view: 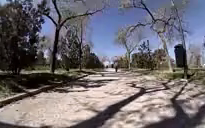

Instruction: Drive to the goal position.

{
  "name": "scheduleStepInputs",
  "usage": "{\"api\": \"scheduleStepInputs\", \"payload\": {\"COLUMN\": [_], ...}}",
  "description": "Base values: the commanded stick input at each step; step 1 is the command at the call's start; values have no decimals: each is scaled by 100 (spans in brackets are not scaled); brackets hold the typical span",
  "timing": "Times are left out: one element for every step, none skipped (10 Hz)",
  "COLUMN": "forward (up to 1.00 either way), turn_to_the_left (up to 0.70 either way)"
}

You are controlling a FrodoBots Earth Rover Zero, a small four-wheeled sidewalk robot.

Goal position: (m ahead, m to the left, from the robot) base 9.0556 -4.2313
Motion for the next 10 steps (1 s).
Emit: {"api": "scheduleStepInputs", "payload": {"forward": [34,0,20,46,71,85,85,85,85,85], "turn_to_the_left": [0,0,0,0,0,0,0,0,0,0]}}
